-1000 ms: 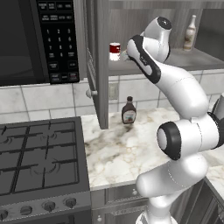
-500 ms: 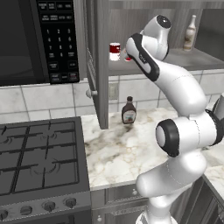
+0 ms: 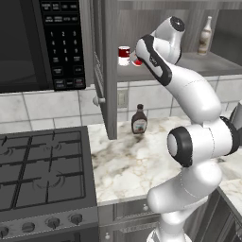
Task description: Pick the cans from the counter and place them in their designated side in the cabinet.
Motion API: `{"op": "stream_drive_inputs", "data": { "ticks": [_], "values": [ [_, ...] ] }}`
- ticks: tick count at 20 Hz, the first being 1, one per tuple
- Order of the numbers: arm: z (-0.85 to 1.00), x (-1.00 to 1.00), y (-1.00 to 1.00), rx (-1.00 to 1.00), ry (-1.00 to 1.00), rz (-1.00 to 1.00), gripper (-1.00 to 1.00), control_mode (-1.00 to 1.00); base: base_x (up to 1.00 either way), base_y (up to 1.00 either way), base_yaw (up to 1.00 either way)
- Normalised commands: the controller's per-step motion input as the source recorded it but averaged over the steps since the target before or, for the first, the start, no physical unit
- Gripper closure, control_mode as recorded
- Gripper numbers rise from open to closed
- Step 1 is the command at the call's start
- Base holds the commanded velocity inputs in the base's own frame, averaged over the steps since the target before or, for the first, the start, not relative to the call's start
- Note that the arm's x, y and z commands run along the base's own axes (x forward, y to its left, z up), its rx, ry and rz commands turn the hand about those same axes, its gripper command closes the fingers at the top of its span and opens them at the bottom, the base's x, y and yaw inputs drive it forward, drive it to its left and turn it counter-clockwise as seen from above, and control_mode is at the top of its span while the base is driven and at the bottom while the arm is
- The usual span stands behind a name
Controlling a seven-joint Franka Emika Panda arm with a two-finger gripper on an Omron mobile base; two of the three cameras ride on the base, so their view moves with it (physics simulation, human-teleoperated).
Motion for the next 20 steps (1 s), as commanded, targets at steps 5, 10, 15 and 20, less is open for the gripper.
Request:
{"op": "stream_drive_inputs", "data": {
  "ticks": [5,10,15,20],
  "values": [
    [0.0,0.04,0.0,0.0,-0.1,0.04,-1.0,-1.0,0.0,0.0,0.0],
    [0.0,0.0,0.0,0.0,-0.11,0.04,-1.0,-1.0,0.0,0.0,0.0],
    [-0.01,0.08,0.02,0.0,-0.09,0.04,-1.0,-1.0,0.0,0.0,0.0],
    [-0.02,0.21,0.02,0.0,-0.07,0.04,-1.0,-1.0,0.0,0.0,0.0]
  ]
}}
